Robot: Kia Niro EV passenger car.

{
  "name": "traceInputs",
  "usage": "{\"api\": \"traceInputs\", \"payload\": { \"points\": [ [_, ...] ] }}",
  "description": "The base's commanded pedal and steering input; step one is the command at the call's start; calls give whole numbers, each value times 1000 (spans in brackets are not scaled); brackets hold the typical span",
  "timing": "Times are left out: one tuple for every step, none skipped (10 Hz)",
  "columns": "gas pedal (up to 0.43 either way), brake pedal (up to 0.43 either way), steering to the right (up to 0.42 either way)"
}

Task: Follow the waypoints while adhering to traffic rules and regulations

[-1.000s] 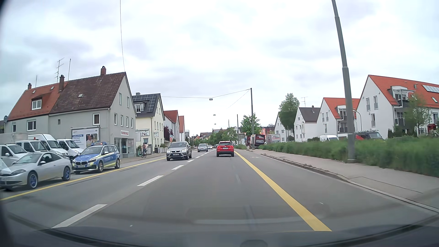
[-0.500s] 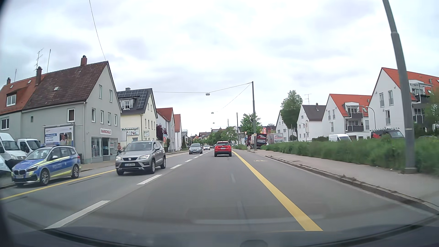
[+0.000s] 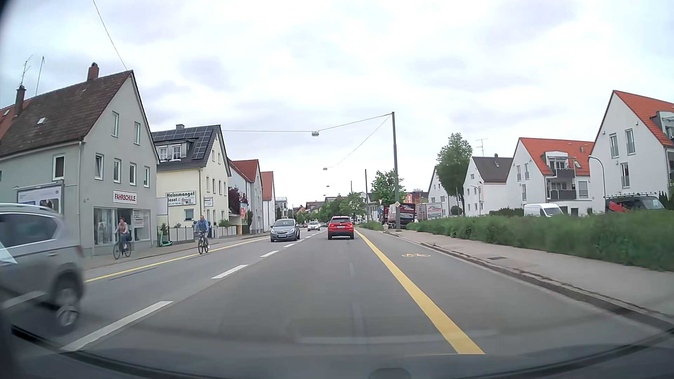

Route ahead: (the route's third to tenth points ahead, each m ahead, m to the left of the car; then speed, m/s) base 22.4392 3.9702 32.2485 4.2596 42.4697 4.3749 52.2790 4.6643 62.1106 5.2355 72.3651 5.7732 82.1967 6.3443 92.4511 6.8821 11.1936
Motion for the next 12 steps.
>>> {"api": "traceInputs", "payload": {
  "points": [
    [209,0,-16],
    [209,0,-15],
    [209,0,-15],
    [209,0,-13],
    [209,0,-9],
    [209,0,-6],
    [209,0,-6],
    [209,0,-6],
    [209,0,-6],
    [209,0,-6],
    [209,0,-7],
    [209,0,-7]
  ]
}}
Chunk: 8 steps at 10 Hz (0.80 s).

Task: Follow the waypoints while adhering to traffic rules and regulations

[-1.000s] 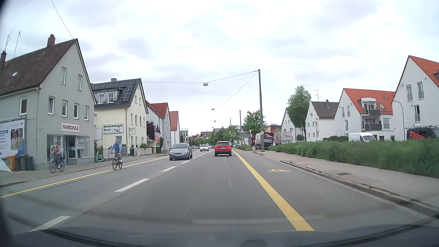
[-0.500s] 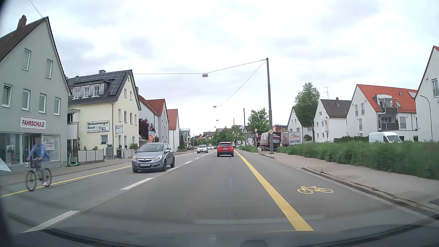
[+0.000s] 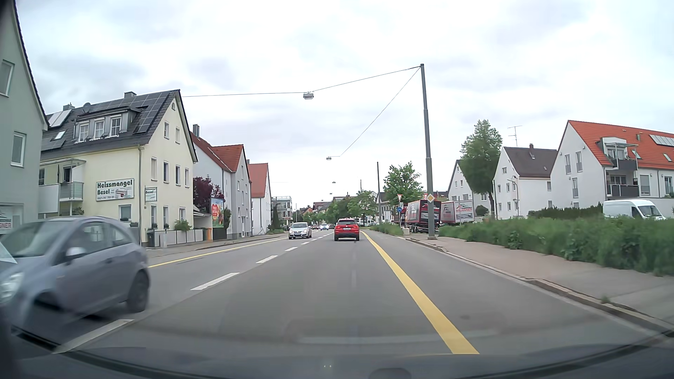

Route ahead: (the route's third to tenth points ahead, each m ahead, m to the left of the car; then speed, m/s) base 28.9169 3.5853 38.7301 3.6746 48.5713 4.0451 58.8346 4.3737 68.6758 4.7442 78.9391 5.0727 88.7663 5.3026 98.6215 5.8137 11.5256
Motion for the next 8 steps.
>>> {"api": "traceInputs", "payload": {
  "points": [
    [209,0,-7],
    [209,0,-8],
    [197,0,-8],
    [197,0,-7],
    [197,0,-7],
    [197,0,-8],
    [197,0,-8],
    [197,0,-8]
  ]
}}
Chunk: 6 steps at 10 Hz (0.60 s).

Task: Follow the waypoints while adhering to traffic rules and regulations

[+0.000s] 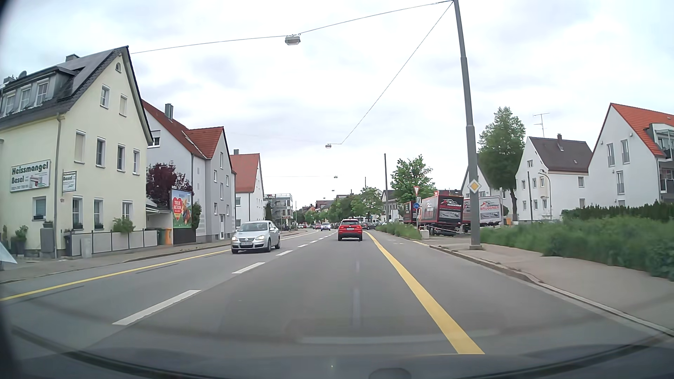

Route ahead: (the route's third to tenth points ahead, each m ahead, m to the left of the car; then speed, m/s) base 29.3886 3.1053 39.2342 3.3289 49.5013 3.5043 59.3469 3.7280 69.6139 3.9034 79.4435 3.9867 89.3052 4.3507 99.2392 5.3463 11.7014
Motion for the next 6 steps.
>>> {"api": "traceInputs", "payload": {
  "points": [
    [197,0,-8],
    [209,0,-7],
    [209,0,-7],
    [209,0,-6],
    [209,0,-5],
    [209,0,-3]
  ]
}}
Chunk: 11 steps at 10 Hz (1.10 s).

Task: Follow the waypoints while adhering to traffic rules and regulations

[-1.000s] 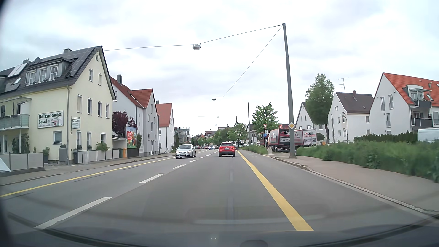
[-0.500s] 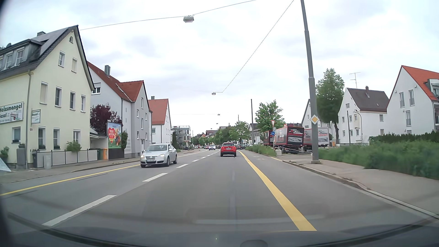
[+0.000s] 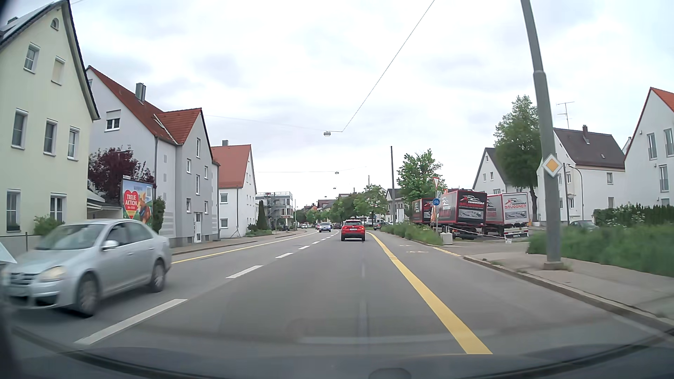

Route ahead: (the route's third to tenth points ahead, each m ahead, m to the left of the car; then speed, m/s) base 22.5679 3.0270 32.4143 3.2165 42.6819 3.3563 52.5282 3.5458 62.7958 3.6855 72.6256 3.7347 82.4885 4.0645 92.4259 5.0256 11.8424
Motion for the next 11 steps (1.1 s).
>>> {"api": "traceInputs", "payload": {
  "points": [
    [209,0,-3],
    [209,0,-3],
    [209,0,-3],
    [209,0,-3],
    [209,0,-3],
    [209,0,-3],
    [209,0,-3],
    [209,0,-3],
    [209,0,-3],
    [209,0,-3],
    [209,0,-3]
  ]
}}
